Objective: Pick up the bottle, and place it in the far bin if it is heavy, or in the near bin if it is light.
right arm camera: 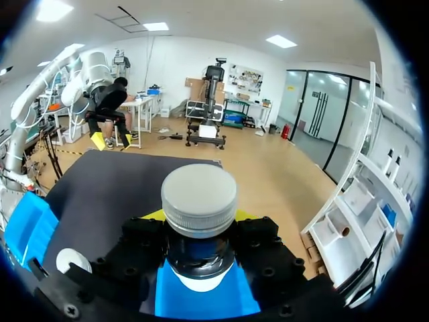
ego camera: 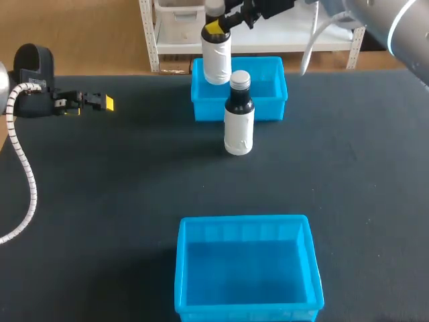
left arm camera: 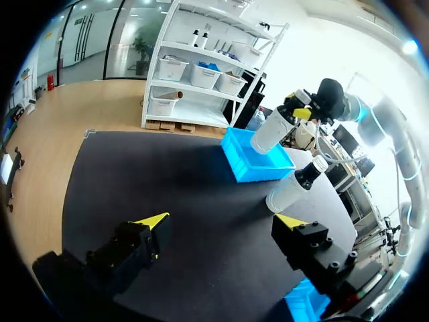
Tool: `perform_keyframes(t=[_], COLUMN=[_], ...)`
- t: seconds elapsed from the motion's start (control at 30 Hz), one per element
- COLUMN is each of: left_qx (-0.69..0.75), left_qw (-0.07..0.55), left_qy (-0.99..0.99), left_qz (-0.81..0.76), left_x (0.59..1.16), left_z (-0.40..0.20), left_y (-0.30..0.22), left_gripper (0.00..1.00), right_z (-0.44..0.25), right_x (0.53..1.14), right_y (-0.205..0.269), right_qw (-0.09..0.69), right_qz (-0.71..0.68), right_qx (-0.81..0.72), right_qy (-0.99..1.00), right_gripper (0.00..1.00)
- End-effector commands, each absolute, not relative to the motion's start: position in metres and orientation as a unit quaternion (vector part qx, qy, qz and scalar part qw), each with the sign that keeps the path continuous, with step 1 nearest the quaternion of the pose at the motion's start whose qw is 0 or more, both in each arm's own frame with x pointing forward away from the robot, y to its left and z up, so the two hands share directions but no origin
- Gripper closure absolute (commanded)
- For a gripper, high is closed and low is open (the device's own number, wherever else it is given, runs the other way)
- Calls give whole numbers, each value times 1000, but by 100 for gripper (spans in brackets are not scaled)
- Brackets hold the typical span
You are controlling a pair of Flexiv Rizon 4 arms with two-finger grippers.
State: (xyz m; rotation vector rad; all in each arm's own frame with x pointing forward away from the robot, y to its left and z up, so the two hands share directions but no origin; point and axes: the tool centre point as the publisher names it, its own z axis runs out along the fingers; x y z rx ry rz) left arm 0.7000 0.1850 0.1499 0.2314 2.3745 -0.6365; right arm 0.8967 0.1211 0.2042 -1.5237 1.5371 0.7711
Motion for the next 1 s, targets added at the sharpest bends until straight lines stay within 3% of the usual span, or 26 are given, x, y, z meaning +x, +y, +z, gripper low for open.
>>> perform_keyframes(t=[0.03, 1.0], left_qx=[88, 88], left_qw=[330, 330], left_qy=[908, 908], left_qz=[-243, -243], left_x=[700, 700], left_z=[150, 150], left_y=[185, 185], left_gripper=[0, 0], right_z=[203, 178], right_x=[910, 918], right_y=[127, 133], right_qw=[351, 339], right_qz=[365, 395], right_qx=[-639, -620], right_qy=[579, 587], right_gripper=[100, 100])
